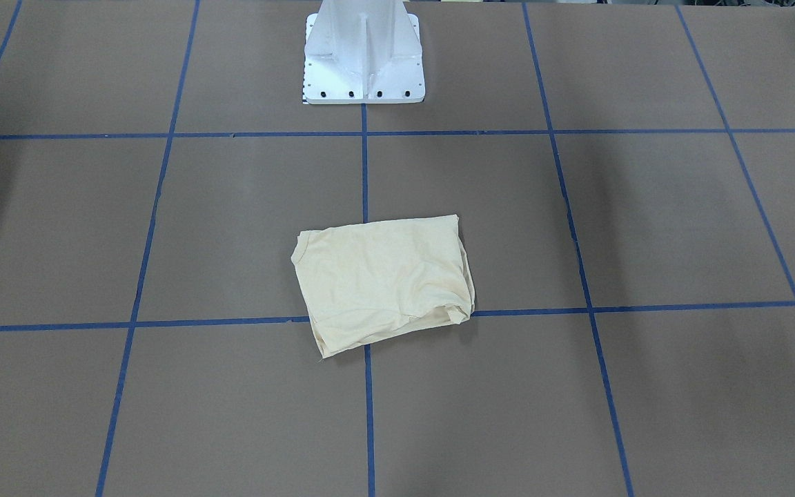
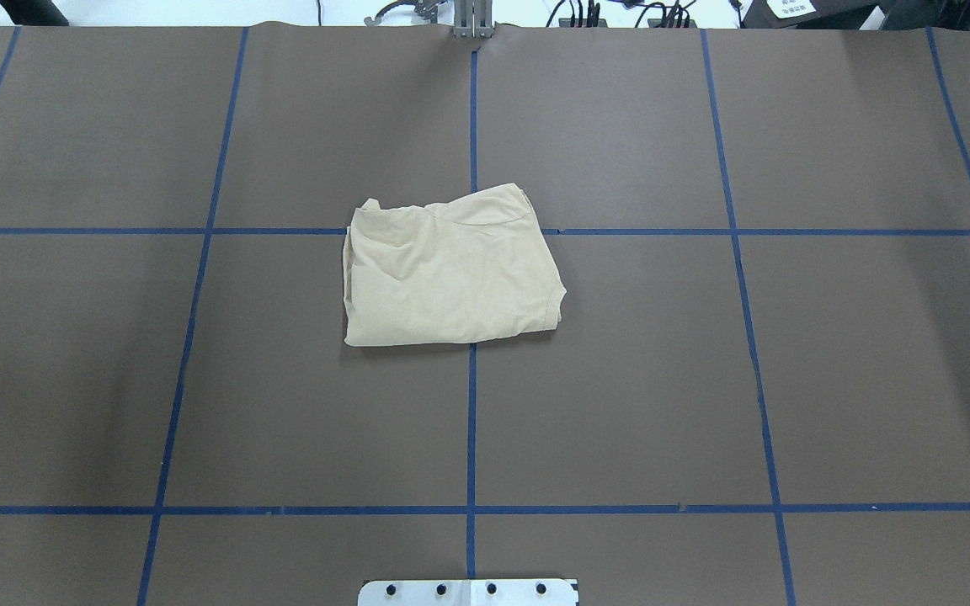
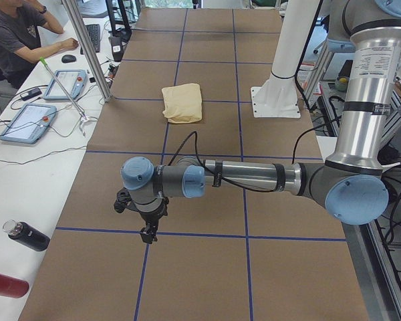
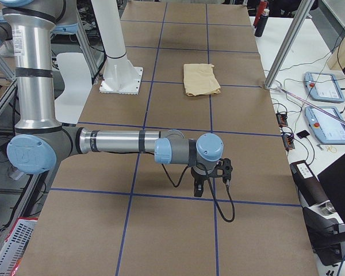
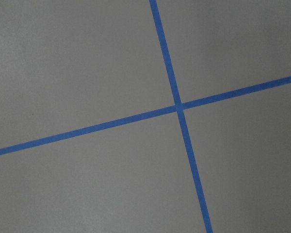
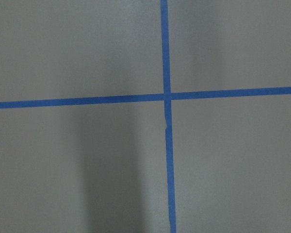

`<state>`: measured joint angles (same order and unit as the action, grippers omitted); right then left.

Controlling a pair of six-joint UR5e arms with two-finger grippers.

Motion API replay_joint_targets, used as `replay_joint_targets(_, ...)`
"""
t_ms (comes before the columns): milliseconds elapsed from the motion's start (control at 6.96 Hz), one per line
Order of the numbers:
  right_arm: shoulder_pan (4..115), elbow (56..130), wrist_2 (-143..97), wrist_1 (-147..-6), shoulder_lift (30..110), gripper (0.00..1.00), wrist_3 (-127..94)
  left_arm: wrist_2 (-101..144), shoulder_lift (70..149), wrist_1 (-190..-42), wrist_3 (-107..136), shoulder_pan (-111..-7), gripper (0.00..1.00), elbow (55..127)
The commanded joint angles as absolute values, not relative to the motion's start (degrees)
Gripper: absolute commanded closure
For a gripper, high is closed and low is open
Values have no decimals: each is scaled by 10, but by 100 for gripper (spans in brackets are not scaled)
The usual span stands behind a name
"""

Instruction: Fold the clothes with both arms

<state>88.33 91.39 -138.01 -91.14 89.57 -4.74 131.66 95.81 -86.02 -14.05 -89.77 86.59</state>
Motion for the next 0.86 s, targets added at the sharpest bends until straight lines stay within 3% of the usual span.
replay_joint_targets(0,883,916,-1380,-911,896,0,-49,1317,957,-860,-83,-898,0,867)
replay_joint_targets(719,883,918,-1381,-911,889,0,-83,1317,958,-861,-81,-898,0,867)
